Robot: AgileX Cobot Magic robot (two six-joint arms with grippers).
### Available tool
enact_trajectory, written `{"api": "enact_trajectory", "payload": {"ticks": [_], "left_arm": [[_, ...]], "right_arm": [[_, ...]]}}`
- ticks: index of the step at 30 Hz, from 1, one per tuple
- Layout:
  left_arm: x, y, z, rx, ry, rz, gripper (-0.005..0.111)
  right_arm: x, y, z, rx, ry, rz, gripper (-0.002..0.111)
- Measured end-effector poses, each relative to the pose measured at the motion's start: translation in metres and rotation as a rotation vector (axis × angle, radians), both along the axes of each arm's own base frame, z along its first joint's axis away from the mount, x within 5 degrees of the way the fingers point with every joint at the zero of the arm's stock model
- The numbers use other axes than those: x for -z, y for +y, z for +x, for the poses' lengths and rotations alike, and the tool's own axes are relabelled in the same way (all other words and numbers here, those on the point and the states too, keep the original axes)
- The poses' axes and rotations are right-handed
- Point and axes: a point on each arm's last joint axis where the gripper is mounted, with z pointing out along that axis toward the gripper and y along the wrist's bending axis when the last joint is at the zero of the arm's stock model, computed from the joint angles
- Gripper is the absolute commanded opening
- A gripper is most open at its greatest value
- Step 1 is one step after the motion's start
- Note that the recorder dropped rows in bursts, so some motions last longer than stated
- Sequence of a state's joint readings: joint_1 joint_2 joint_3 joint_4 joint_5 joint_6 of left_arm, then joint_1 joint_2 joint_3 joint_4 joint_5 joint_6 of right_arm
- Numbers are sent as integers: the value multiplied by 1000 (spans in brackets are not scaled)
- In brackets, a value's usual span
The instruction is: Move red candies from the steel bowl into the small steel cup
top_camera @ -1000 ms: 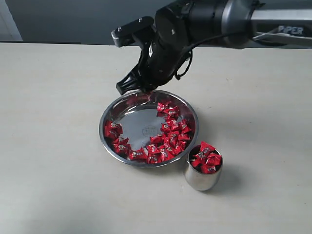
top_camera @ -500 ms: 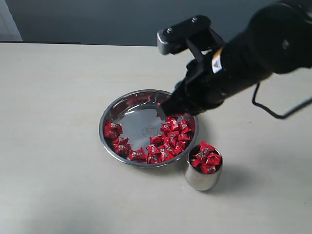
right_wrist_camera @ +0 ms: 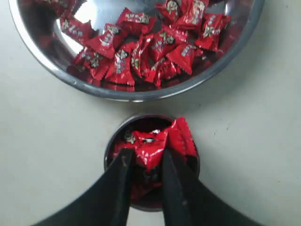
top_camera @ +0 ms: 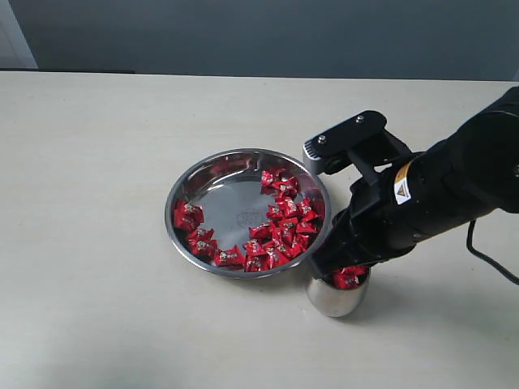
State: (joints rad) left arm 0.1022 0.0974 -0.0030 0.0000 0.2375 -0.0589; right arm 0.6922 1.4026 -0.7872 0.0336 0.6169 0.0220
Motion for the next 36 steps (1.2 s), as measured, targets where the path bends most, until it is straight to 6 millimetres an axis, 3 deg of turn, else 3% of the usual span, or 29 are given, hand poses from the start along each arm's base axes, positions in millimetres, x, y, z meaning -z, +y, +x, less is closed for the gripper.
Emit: {"api": "enact_trajectory", "payload": {"ticks": [22,30,36], "left_arm": [[0,0,0,0,0,0,0],[0,0,0,0,0,0,0],[0,0,0,0,0,0,0]], "right_arm": [[2,-2,-3,1,39,-26,1],[22,2,2,1,100,-77,1],[24,3,3,3,99,-75,4]]}}
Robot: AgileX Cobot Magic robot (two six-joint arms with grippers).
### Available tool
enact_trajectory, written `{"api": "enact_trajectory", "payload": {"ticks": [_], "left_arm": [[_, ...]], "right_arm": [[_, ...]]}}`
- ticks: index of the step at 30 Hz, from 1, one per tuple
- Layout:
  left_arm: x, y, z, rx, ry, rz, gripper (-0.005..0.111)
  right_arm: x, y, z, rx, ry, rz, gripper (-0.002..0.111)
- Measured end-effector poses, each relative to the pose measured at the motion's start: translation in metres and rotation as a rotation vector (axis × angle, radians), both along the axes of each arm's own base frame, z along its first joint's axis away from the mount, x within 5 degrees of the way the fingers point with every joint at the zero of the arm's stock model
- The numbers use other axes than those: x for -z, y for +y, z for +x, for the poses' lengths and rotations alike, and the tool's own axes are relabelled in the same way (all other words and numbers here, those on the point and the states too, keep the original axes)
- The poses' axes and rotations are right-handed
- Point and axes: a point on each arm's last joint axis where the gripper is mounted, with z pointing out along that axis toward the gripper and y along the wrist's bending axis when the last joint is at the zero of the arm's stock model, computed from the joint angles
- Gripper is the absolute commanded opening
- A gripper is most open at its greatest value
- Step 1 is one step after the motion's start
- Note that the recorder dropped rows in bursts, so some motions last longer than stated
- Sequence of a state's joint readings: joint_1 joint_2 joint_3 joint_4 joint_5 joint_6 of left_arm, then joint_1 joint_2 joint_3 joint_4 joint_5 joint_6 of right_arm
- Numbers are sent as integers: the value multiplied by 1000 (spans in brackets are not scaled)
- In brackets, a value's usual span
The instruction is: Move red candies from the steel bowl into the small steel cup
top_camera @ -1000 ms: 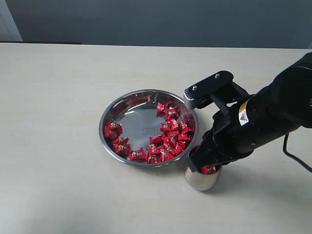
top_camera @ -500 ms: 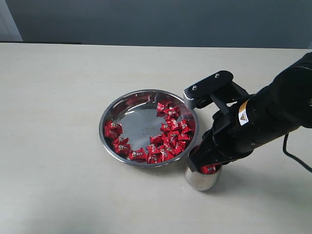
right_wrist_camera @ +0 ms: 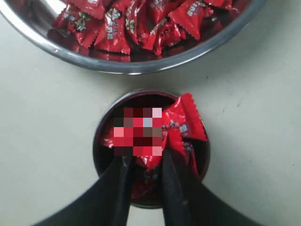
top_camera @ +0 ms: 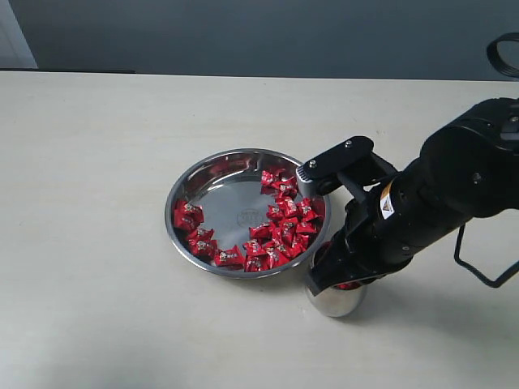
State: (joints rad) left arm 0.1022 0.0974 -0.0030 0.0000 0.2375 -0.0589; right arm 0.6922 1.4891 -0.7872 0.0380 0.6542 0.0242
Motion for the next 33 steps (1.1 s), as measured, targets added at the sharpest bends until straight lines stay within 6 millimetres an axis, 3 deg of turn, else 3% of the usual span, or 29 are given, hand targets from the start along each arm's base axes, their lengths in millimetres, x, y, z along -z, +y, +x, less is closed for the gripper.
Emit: {"api": "enact_trajectory", "payload": {"ticks": [4,5,33], "left_arm": [[0,0,0,0,0,0,0],[0,0,0,0,0,0,0],[0,0,0,0,0,0,0]], "right_arm": [[0,0,0,-2,-1,0,38],[0,0,0,-4,-1,-1,40],[-19,15,19,-1,-164,128,40]]}}
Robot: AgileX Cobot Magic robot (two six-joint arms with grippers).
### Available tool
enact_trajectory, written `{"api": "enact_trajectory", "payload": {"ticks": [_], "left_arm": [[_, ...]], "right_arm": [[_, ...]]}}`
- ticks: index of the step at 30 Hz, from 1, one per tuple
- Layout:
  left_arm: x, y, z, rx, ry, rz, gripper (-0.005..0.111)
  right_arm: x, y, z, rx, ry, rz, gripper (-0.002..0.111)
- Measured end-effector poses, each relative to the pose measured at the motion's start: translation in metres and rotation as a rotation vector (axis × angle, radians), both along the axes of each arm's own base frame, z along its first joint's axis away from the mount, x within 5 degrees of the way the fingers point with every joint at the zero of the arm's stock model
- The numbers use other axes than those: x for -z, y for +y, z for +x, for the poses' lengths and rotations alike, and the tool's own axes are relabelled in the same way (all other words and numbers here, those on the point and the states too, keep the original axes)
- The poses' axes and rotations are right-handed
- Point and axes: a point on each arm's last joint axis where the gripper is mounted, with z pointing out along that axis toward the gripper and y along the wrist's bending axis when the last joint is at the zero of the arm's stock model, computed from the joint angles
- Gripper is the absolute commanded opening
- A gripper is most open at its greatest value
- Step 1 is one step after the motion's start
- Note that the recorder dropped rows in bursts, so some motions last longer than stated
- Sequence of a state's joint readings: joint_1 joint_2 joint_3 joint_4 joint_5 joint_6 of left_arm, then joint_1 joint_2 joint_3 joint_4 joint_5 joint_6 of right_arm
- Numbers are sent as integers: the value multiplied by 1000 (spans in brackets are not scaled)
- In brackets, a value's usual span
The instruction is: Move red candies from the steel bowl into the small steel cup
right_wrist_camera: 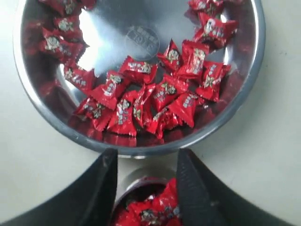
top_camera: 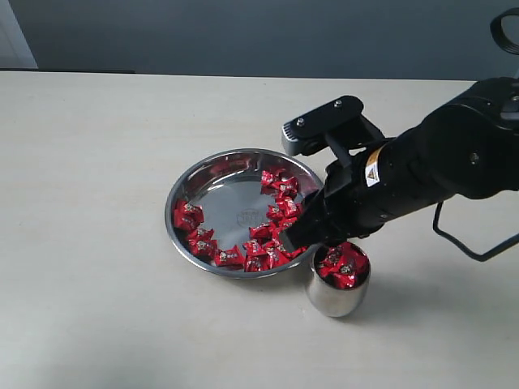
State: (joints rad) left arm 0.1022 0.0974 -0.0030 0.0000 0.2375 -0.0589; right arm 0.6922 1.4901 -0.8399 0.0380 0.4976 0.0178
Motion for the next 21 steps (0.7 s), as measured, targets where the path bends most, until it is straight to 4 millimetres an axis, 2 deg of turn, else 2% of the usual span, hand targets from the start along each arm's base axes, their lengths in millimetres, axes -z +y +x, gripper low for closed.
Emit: {"api": "enact_trajectory", "payload": {"ticks": [4,9,17,21], "left_arm": [[0,0,0,0,0,0,0],[0,0,0,0,0,0,0],[0,0,0,0,0,0,0],[0,0,0,0,0,0,0]], "right_arm": [[-5,5,6,3,-80,64,36],[-13,12,14,35,-170,177,22],[-12,17,21,53,-227,237,18],[-12,19,25,60,-254,261,-1]]}}
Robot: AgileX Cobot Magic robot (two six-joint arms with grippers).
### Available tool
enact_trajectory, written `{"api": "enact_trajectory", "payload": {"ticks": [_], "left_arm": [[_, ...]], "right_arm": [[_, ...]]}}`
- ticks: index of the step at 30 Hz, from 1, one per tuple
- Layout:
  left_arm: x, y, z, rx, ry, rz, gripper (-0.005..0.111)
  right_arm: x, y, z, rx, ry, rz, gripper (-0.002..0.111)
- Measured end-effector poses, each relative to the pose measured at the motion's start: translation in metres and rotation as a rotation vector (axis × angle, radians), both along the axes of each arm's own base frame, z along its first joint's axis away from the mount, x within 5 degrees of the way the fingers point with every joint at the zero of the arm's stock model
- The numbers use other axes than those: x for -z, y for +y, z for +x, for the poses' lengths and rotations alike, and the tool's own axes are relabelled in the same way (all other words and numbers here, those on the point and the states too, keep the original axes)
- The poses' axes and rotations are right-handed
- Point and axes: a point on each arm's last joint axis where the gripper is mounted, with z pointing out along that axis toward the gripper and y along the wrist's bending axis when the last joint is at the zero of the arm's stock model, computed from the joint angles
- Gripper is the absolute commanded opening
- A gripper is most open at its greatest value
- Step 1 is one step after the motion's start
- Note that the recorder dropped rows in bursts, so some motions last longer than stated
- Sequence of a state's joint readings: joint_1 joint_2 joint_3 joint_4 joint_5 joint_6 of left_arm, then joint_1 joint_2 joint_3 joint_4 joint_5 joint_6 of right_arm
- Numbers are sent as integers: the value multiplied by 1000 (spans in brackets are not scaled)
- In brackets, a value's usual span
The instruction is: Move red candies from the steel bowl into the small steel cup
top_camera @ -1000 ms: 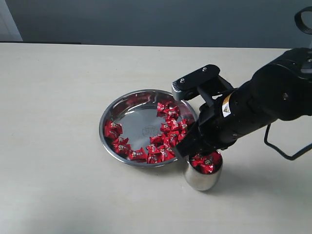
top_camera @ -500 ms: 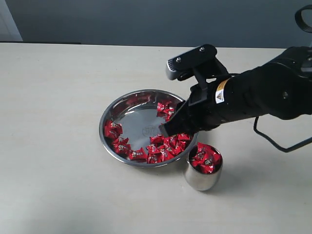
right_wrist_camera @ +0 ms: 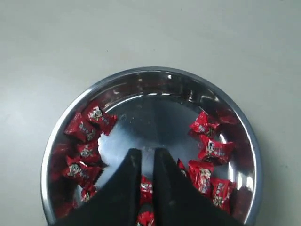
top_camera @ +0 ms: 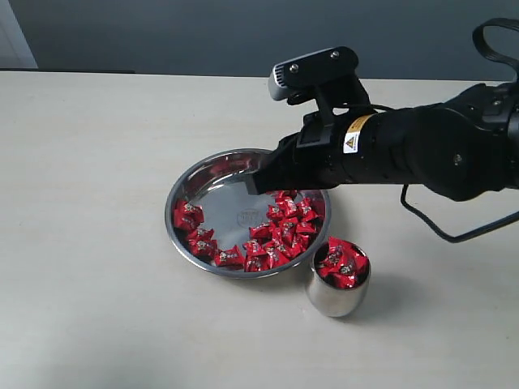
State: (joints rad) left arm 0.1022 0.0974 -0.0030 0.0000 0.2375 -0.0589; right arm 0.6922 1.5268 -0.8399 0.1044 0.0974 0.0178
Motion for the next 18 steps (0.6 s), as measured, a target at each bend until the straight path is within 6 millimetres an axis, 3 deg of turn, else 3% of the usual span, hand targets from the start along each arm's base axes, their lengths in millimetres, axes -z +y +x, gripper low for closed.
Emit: {"api": "enact_trajectory", "payload": {"ticks": [4,7,18], "left_arm": [[0,0,0,0,0,0,0],[0,0,0,0,0,0,0],[0,0,0,0,0,0,0]], "right_arm": [[-9,0,1,10,-48,46,-1],[-28,-4,-5,8,-96,82,-1],[-88,-49,-56,-64,-147,-33,-1]]}}
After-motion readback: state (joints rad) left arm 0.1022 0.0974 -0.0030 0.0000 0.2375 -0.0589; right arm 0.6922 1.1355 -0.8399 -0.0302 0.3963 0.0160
